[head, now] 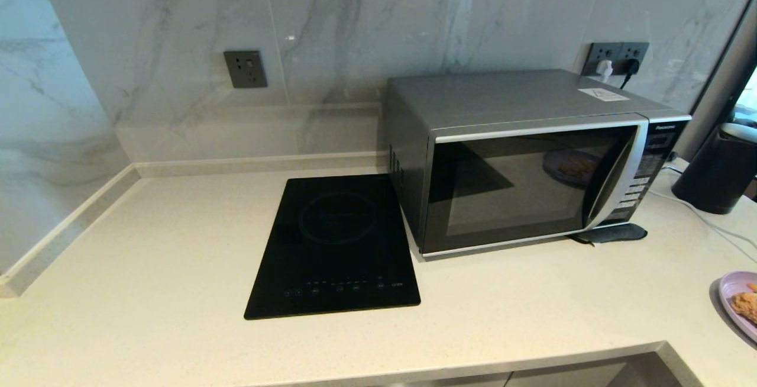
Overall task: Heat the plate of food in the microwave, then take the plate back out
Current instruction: Open the microwave oven
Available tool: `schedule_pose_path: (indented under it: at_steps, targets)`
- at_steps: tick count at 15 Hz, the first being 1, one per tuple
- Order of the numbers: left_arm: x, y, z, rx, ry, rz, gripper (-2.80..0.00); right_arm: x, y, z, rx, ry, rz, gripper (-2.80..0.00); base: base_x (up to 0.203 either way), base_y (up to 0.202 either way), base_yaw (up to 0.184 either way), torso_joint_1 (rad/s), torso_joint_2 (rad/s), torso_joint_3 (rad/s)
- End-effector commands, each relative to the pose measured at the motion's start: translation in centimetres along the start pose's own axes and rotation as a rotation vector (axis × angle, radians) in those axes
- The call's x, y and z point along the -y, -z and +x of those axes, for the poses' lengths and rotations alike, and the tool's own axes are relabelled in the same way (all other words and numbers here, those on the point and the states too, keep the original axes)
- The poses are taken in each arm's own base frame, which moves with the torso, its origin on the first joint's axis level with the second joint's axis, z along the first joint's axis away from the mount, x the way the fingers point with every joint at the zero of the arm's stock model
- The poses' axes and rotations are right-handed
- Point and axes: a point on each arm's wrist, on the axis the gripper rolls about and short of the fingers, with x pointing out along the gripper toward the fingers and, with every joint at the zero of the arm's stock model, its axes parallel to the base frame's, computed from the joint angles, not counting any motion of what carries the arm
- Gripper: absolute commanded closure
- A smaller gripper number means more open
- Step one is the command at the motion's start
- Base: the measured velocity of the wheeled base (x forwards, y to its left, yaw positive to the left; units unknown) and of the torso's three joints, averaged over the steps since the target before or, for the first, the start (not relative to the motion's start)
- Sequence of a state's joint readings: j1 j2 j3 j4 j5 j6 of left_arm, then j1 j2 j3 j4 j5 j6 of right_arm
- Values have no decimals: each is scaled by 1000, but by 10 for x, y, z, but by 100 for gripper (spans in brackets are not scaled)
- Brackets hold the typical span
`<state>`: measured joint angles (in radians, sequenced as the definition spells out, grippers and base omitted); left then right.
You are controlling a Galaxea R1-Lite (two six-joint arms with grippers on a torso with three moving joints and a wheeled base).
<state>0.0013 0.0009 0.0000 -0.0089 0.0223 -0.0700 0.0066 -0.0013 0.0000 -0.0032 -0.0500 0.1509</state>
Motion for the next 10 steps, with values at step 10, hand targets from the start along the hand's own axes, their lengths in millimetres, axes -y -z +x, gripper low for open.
schedule_pose_path:
  at_steps: [10]
  targets:
    - [0,0,0,0,-1,-1,0,0,0,0,-5,4,-1,0,0,0,0,0,0,0]
